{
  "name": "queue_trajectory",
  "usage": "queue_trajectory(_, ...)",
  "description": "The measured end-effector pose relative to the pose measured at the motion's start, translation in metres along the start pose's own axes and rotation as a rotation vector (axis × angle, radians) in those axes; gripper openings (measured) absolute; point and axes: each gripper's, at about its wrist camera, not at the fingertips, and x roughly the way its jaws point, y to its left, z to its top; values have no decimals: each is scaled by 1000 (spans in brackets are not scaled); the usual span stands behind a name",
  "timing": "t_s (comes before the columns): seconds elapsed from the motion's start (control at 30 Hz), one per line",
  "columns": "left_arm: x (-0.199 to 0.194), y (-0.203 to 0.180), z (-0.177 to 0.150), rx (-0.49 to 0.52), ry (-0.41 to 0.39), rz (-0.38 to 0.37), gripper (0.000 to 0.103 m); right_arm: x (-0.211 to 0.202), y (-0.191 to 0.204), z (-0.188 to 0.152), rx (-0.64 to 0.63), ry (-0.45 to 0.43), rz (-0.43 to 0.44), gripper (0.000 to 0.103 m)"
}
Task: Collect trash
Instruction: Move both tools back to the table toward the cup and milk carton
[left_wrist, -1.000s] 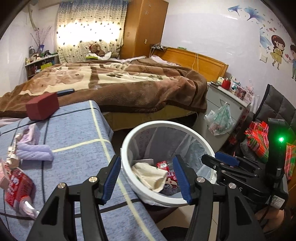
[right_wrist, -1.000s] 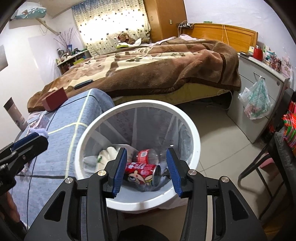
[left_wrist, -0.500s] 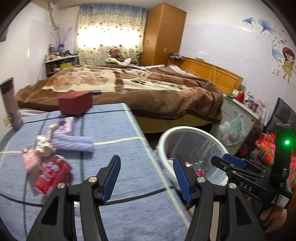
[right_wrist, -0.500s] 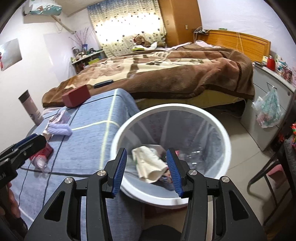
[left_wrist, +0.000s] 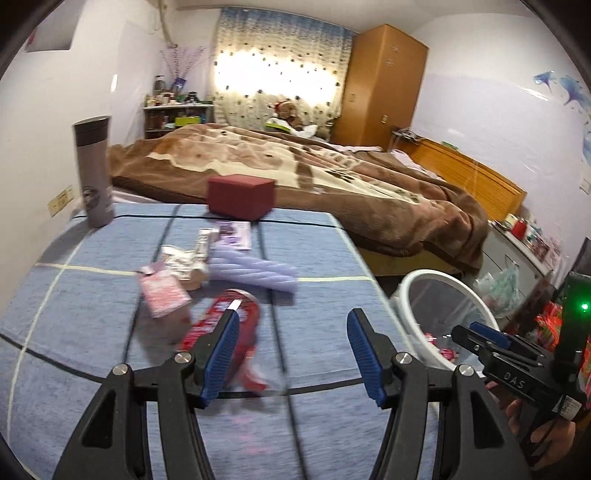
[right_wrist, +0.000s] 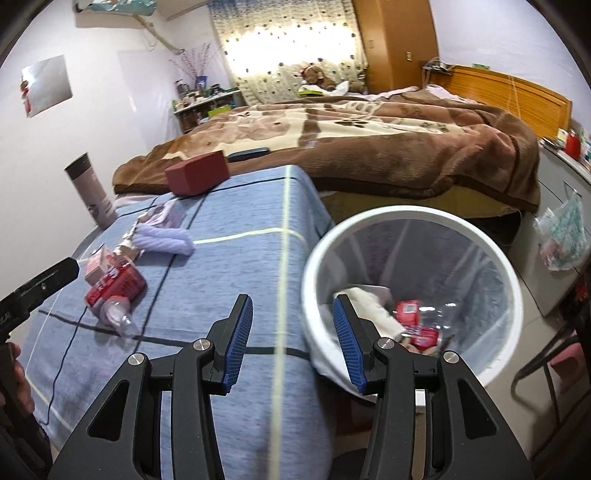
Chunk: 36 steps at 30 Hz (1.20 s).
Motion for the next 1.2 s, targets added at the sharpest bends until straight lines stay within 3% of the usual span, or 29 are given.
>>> queue_trajectory(0.3,-11,53,-3,-60,-2,69,65,13,48,-1,-95,26,84,48)
queue_trajectory(0.4,-12,68,-3,-74,1,89,66,15,65,-1,-132,37,128,57)
queue_trajectory(0.57,-10,87,-3,-91,12,94,66,23,93,-4,-190,79,196,57)
queue_trajectory(0.97,18,105,7,-110,79,64,71,43,135,-17,-323,163,275,57)
queue_trajectory(1.2,41,103,16,-96,114,58,71,47,142,-24,-368,203,274,57)
